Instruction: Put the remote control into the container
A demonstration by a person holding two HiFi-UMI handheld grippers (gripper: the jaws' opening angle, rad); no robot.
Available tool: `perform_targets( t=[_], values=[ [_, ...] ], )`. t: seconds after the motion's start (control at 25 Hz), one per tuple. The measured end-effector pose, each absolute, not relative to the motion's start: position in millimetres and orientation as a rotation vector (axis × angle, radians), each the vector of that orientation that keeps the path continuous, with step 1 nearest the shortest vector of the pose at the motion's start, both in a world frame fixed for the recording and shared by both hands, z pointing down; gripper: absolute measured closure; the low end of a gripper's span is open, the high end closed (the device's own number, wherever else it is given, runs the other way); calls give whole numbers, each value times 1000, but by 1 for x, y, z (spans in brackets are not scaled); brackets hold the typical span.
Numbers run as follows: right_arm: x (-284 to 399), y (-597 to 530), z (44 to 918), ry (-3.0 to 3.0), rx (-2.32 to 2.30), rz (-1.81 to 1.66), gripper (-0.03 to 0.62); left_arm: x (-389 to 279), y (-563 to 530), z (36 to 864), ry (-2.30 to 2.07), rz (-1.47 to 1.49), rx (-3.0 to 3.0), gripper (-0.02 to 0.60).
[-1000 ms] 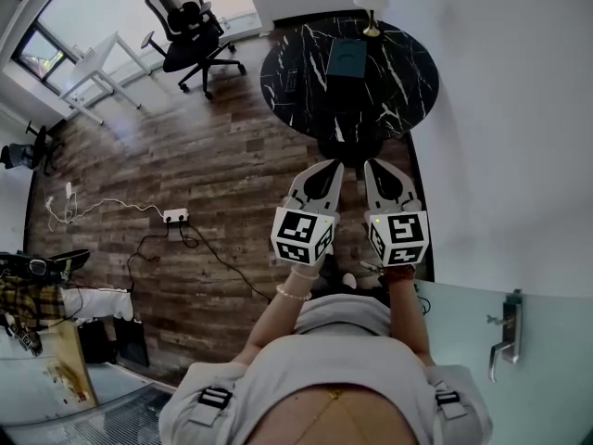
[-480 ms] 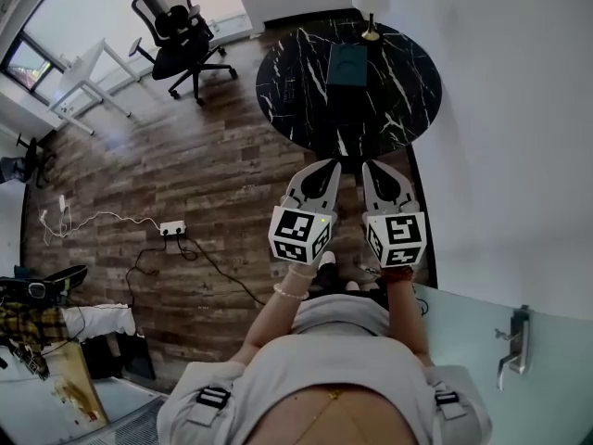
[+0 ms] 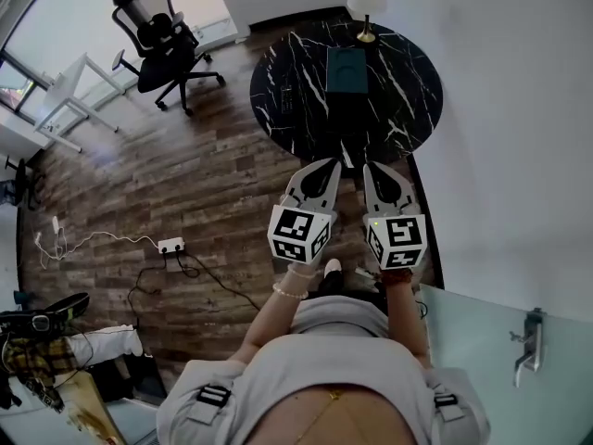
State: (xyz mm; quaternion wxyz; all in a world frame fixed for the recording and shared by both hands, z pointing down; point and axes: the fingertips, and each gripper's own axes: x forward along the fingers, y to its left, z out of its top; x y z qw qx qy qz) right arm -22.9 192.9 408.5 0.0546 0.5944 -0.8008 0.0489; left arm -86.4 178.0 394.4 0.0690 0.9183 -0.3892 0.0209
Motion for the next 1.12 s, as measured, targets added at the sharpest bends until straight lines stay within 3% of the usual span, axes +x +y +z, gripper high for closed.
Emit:
perform_targets(
  t=[1.12],
  values=[
    [-8,95,414,-2418,1800,223,583,-70,81,406,-1153,80,2716,580]
  ],
)
